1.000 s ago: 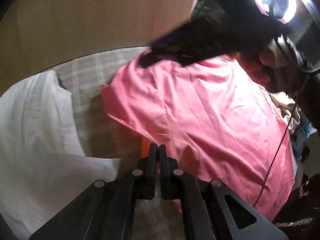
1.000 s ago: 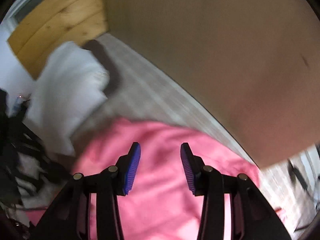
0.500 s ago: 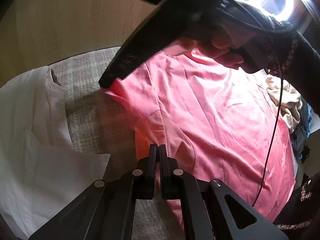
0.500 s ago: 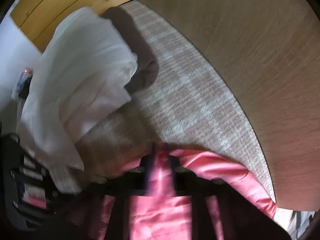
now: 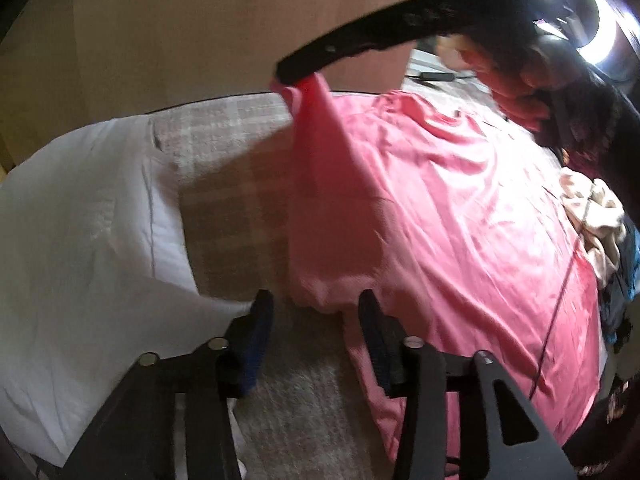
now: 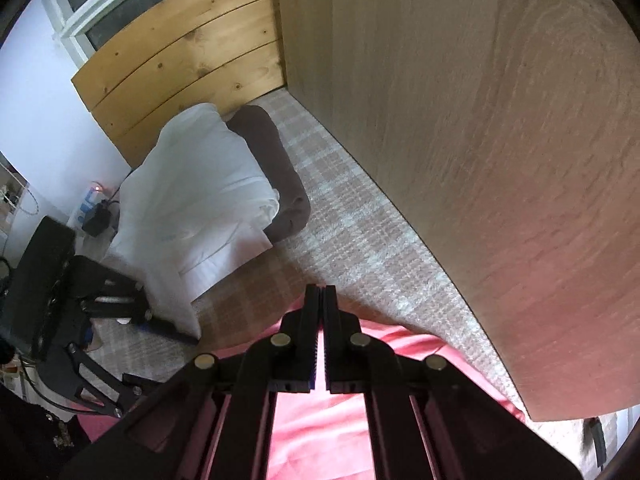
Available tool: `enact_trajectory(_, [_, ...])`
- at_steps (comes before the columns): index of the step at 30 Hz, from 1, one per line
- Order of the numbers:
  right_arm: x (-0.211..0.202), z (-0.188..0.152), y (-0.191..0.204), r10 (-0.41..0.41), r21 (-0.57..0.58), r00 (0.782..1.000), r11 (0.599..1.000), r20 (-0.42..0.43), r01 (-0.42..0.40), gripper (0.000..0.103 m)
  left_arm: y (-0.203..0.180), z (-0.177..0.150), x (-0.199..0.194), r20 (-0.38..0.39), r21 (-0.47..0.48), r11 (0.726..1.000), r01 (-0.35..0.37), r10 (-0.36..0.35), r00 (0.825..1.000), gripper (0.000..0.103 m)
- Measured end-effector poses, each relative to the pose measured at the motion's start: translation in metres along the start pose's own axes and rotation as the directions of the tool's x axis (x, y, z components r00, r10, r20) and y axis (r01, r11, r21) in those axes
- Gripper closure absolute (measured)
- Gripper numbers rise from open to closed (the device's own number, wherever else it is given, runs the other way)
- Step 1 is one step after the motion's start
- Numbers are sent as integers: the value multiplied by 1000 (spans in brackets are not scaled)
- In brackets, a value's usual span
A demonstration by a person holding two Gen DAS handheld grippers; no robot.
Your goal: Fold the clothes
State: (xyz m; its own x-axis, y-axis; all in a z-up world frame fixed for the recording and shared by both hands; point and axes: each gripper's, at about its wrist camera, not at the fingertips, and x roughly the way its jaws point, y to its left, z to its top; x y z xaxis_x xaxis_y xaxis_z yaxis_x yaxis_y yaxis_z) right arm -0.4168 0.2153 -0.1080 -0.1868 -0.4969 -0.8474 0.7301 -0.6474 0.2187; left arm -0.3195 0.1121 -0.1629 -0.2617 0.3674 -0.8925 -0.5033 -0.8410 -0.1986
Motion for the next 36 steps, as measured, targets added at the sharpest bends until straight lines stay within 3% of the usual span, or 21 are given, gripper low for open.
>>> enact_trajectory(3, [4, -3, -1, -5, -8, 1000, 1000, -7, 5, 101, -9, 0, 13, -30, 54, 999, -8, 9, 999, 63])
enact_trajectory(4, [5, -4, -1, -4, -8, 1000, 1000, -7, 4, 101, -10, -1, 15, -34, 63, 998, -3, 5, 999, 74])
enact_trajectory(5, [6, -4, -1, -8, -8, 1000, 1000, -7, 8, 101, -10, -2, 14, -33, 62, 998, 10, -8, 999, 92])
enact_trajectory(6, [6, -3, -1, -11, -6, 1000, 1000, -4, 11, 101, -10, -3, 13, -32, 60, 998, 23, -21, 999, 100])
enact_trajectory(13, [17, 10, 1, -39, 17, 997, 999, 69, 38, 101, -1, -14, -14, 14, 42, 999, 12, -13, 1000, 100])
enact_trajectory(17, [43, 12, 8, -65, -7, 997, 998, 37, 65, 101, -3, -15, -13, 17, 61, 998, -12, 11, 1000, 100])
enact_trajectory(22, [27, 3, 10, -87, -21, 995, 996, 57, 88, 101, -23, -11, -24, 59, 106, 994, 3, -10, 998, 100])
enact_trajectory(24, [2, -12, 3, -114, -22, 991, 993, 74, 116, 101, -38, -10, -29, 65, 129, 990, 56, -65, 996, 100])
enact_trajectory(26, [-20, -34, -7, -168, -25, 984, 985, 53, 170, 101, -56, -12, -29, 30, 152, 974, 165, -172, 985, 98])
enact_trajectory(29, [-41, -78, -34, -311, 25, 947, 949, -83, 314, 99, -75, -23, -23, -49, 201, 961, 188, -182, 982, 85])
enact_trajectory(30, [-48, -91, -44, -352, 53, 928, 931, -125, 361, 92, -73, -26, -23, -50, 200, 964, 173, -166, 985, 83])
enact_trajectory(31, [-58, -101, -54, -353, 112, 926, 923, -133, 368, 86, -69, -29, -24, -49, 180, 971, 160, -153, 987, 83])
enact_trajectory(32, [-69, -109, -62, -329, 179, 938, 922, -112, 344, 84, -63, -28, -24, -54, 151, 976, 159, -153, 987, 83])
enact_trajectory(33, [-79, -116, -69, -298, 236, 951, 921, -83, 309, 83, -58, -28, -24, -61, 119, 979, 164, -157, 986, 83])
enact_trajectory(36, [-85, -122, -73, -273, 295, 961, 916, -36, 271, 83, -53, -28, -21, -56, 113, 983, 147, -142, 988, 84])
